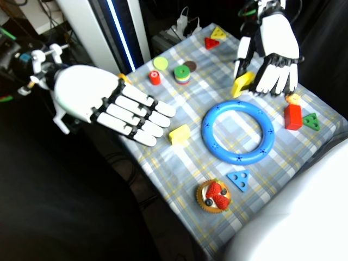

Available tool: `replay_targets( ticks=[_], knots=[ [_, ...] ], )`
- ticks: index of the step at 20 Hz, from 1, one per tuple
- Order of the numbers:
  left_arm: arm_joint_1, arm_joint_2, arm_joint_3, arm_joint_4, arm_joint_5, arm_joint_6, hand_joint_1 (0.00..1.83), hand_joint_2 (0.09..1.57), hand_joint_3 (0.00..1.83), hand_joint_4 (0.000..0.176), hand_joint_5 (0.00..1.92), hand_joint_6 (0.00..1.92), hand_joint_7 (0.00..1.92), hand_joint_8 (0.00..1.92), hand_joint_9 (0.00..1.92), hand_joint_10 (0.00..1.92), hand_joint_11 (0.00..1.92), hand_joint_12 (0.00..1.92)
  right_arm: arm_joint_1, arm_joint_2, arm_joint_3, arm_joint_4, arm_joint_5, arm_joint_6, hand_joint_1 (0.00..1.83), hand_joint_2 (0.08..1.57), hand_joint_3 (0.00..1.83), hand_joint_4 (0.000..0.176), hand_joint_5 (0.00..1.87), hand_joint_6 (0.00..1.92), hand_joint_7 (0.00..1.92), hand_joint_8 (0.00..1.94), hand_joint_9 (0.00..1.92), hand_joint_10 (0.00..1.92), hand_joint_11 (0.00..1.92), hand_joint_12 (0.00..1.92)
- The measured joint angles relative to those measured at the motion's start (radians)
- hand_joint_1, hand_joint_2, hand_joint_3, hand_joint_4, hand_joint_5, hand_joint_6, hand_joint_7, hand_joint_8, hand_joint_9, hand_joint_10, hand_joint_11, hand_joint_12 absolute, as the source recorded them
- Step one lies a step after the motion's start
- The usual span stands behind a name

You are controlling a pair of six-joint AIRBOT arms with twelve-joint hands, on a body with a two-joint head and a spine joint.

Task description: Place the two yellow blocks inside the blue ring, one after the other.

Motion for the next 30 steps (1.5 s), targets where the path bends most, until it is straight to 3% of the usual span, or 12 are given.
replay_targets(
  ticks=[2, 3, 4, 6, 8, 13, 17, 21, 25, 26, 27, 30],
  knots=[
    [-0.007, -0.043, 0.054, -0.034, 0.041, 0.0, 1.21, 1.23, 0.01, 0.0, 0.67, 1.21, 0.85, 1.45, 0.48, 1.61, 0.07, 1.92, 0.0, -0.009, 0.006, -0.002, 0.002, 0.007, 0.39, 1.33, 0.0, 0.0, 0.0, 0.0, 0.0, 0.0, 0.0, 0.0, 0.0, 0.0],
    [-0.009, -0.066, 0.085, -0.051, 0.058, 0.002, 1.03, 1.17, 0.0, 0.0, 0.38, 0.79, 0.53, 1.1, 0.31, 1.39, 0.01, 1.8, 0.0, -0.02, 0.011, -0.002, 0.0, 0.023, 0.41, 1.33, 0.0, 0.0, 0.0, 0.0, 0.0, 0.0, 0.0, 0.0, 0.0, 0.0],
    [-0.01, -0.084, 0.105, -0.061, 0.075, 0.003, 0.84, 1.16, 0.0, 0.072, 0.12, 0.26, 0.19, 0.33, 0.03, 0.79, 0.0, 1.34, 0.0, -0.031, 0.017, -0.017, -0.002, 0.035, 0.46, 1.33, 0.0, 0.0, 0.0, 0.0, 0.0, 0.0, 0.0, 0.0, 0.02, 0.01],
    [-0.01, -0.093, 0.109, -0.068, 0.081, 0.002, 0.79, 1.17, 0.0, 0.094, 0.08, 0.13, 0.14, 0.13, 0.0, 0.58, 0.0, 1.14, 0.0, -0.04, 0.022, -0.028, -0.002, 0.041, 0.44, 1.33, 0.0, 0.0, 0.0, 0.0, 0.0, 0.0, 0.0, 0.0, 0.0, 0.2],
    [-0.011, -0.1, 0.109, -0.071, 0.084, 0.002, 0.5, 1.22, 0.01, 0.119, 0.01, 0.01, 0.01, 0.01, 0.0, 0.08, 0.0, 0.51, 0.0, -0.056, 0.038, -0.039, -0.011, 0.056, 0.38, 1.33, 0.0, 0.0, 0.0, 0.0, 0.0, 0.0, 0.0, 0.0, 0.0, 0.03],
    [0.011, -0.037, 0.016, -0.024, 0.022, -0.044, 0.12, 1.42, 0.02, 0.095, 0.0, 0.0, 0.0, 0.0, 0.0, 0.0, 0.0, 0.0, 0.029, -0.107, 0.071, -0.043, -0.049, 0.071, 0.45, 1.33, 0.0, 0.0, 0.0, 0.0, 0.0, 0.0, 0.0, 0.0, 0.02, 0.01],
    [0.075, 0.098, -0.093, 0.128, -0.134, -0.277, 0.17, 1.47, 0.01, 0.032, 0.04, 0.01, 0.01, 0.0, 0.0, 0.0, 0.0, 0.0, 0.063, -0.156, 0.125, -0.035, -0.105, 0.088, 0.61, 1.29, 0.0, 0.0, 0.0, 0.0, 0.04, 0.01, 0.07, 0.02, 0.0, 0.78],
    [0.14, 0.187, -0.183, 0.187, -0.299, -0.361, 0.26, 1.48, 0.0, 0.004, 0.08, 0.02, 0.05, 0.01, 0.0, 0.0, 0.0, 0.0, 0.084, -0.204, 0.166, -0.014, -0.153, 0.09, 0.6, 1.29, 0.0, 0.0, 0.02, 0.01, 0.1, 0.01, 0.1, 0.03, 0.0, 0.95],
    [0.179, 0.222, -0.238, 0.222, -0.379, -0.367, 0.28, 1.46, 0.0, 0.022, 0.12, 0.02, 0.1, 0.01, 0.03, 0.01, 0.02, 0.01, 0.094, -0.242, 0.212, 0.036, -0.206, 0.09, 0.72, 1.29, 0.0, 0.0, 0.26, 0.04, 0.52, 0.07, 0.21, 0.51, 0.0, 1.37],
    [0.183, 0.233, -0.245, 0.223, -0.396, -0.369, 0.39, 1.45, 0.0, 0.0, 0.15, 0.02, 0.13, 0.01, 0.07, 0.01, 0.0, 0.22, 0.1, -0.258, 0.234, 0.05, -0.219, 0.09, 0.87, 1.29, 0.0, 0.0, 0.52, 0.14, 0.81, 0.17, 0.55, 0.92, 0.33, 1.69],
    [0.187, 0.238, -0.244, 0.216, -0.412, -0.369, 0.44, 1.45, 0.0, 0.0, 0.17, 0.01, 0.14, 0.01, 0.08, 0.01, 0.0, 0.19, 0.108, -0.272, 0.251, 0.054, -0.228, 0.105, 1.13, 1.24, 0.01, 0.0, 0.59, 1.17, 0.91, 0.95, 0.83, 0.91, 0.63, 1.61],
    [0.208, 0.253, -0.244, 0.184, -0.427, -0.369, 0.56, 1.43, 0.0, 0.0, 0.17, 0.0, 0.15, 0.0, 0.06, 0.0, 0.0, 0.04, 0.127, -0.307, 0.285, 0.054, -0.263, 0.162, 1.2, 1.25, 0.01, 0.0, 0.6, 1.4, 0.85, 1.32, 0.86, 1.23, 0.75, 1.58]
  ],
)
